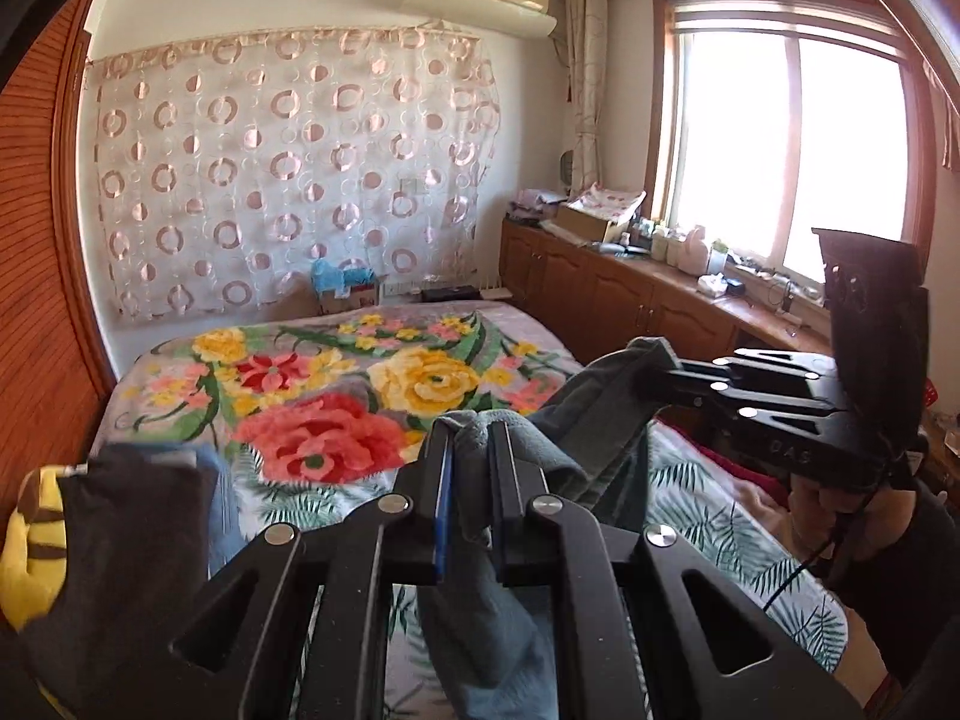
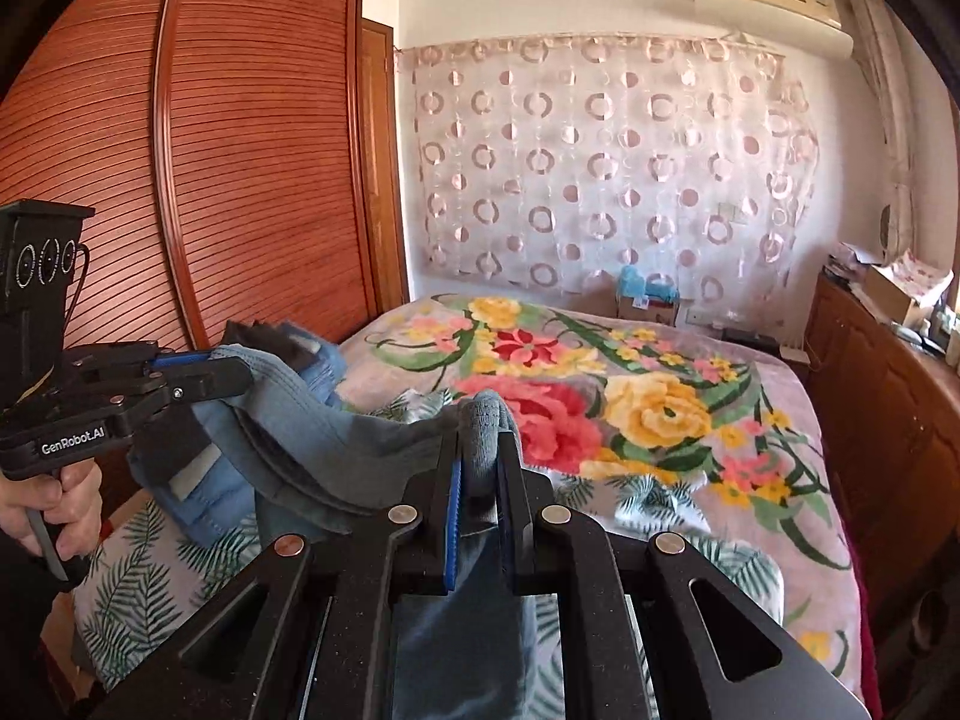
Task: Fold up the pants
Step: 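Carry the held hem end with both grippers over the rest of the shorts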
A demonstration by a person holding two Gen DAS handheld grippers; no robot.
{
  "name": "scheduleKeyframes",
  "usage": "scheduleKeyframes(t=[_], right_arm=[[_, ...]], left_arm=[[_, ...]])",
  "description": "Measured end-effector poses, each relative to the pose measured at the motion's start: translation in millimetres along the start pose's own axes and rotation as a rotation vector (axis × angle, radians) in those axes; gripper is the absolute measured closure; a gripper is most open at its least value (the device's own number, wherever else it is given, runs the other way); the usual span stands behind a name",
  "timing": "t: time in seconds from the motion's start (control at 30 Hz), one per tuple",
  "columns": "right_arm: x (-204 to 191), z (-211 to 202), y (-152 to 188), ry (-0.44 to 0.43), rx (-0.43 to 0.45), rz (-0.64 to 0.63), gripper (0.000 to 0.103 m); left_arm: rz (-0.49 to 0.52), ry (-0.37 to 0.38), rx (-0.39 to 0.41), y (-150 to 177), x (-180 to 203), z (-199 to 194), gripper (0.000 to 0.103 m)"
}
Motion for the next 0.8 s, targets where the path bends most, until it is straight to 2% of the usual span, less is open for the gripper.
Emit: scheduleKeyframes(t=[0.13, 0.23, 0.3, 0.53, 0.6, 0.8], right_arm=[[9, 6, -36, 0.009, 0.042, -0.004, 0.093], [9, -3, -56, 0.019, 0.082, -0.009, 0.093], [6, -9, -57, 0.017, 0.095, -0.012, 0.093], [-15, -8, -1, 0.01, 0.009, -0.016, 0.093], [-22, -16, 16, 0.02, -0.02, -0.016, 0.093], [-37, -48, 40, 0.031, -0.087, 0.007, 0.093]], left_arm=[[0.034, -0.028, 0.057, -32, 0, -10, 0.092], [0.038, -0.045, 0.074, -34, -2, -19, 0.092], [0.042, -0.052, 0.068, -24, -3, -23, 0.092], [0.042, -0.026, -0.017, 45, 11, -26, 0.092], [0.04, -0.008, -0.038, 63, 19, -30, 0.092], [0.035, 0.037, -0.089, 112, 41, -44, 0.092]])
Point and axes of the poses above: each gripper's, at about its wrist camera, not at the fingertips, and z roughly the way its jaws point, x to its right, y to its underside, the point moved 6 cm from there along z, roughly the way its jaws point, and after that the axes turned 4 degrees about -x, right-handed, at the moved point
